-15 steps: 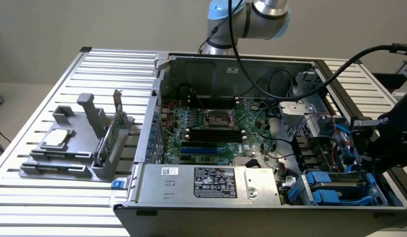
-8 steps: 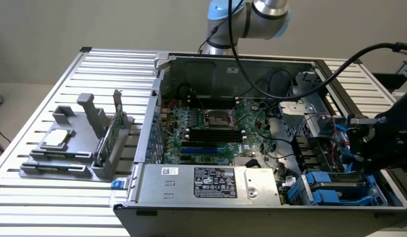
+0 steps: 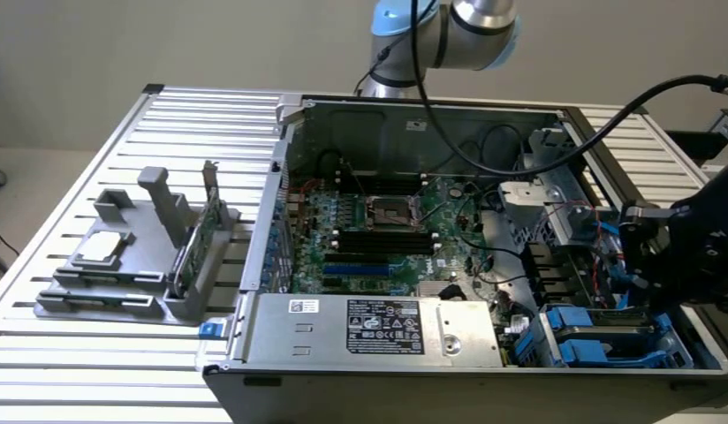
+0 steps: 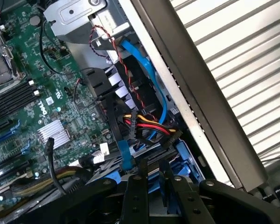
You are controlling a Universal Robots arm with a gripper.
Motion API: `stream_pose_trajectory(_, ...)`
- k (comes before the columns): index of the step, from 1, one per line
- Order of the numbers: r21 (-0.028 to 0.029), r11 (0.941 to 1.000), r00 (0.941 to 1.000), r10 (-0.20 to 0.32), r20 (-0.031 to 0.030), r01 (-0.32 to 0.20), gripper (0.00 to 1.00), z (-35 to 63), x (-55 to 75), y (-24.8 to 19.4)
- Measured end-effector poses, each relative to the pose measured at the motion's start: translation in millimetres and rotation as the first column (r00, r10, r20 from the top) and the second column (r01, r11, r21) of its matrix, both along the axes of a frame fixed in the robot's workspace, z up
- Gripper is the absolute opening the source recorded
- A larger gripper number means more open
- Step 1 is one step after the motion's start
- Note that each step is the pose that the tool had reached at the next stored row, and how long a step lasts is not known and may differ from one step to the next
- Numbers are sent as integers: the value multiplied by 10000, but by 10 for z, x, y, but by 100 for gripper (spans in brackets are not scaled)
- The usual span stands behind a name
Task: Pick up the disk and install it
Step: 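Insert the first disk wire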
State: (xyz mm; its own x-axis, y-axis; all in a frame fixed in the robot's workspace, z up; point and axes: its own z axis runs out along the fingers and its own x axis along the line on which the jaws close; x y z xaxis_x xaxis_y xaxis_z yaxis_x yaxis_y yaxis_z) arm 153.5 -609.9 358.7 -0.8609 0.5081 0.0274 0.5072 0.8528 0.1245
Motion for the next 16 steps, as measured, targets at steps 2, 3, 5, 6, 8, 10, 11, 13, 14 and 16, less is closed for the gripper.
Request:
stream_pose_trajectory(2, -1, 9996, 9996, -290, -14, 290, 25, -4, 0, 0)
stream_pose_trajectory(3, 0, 9990, 9990, -457, -19, 457, 25, -7, -1, 0)
stream_pose_trajectory(5, -1, 9969, 9969, -782, -27, 782, 25, -16, 0, 0)
stream_pose_trajectory(6, -2, 9955, 9955, -950, -31, 950, 25, -21, 0, 0)
stream_pose_trajectory(8, -5, 9916, 9916, -1291, -41, 1291, 25, -33, 0, 1)
stream_pose_trajectory(10, -6, 9864, 9864, -1644, -55, 1644, 25, -49, 0, 1)
stream_pose_trajectory(11, -7, 9833, 9833, -1818, -62, 1818, 25, -57, 0, 0)
stream_pose_trajectory(13, -9, 9764, 9764, -2158, -76, 2158, 25, -73, 0, 0)
stream_pose_trajectory(14, -10, 9725, 9725, -2328, -82, 2328, 25, -81, 0, 0)
stream_pose_trajectory(16, -14, 9634, 9634, -2680, -95, 2680, 25, -98, 0, 0)
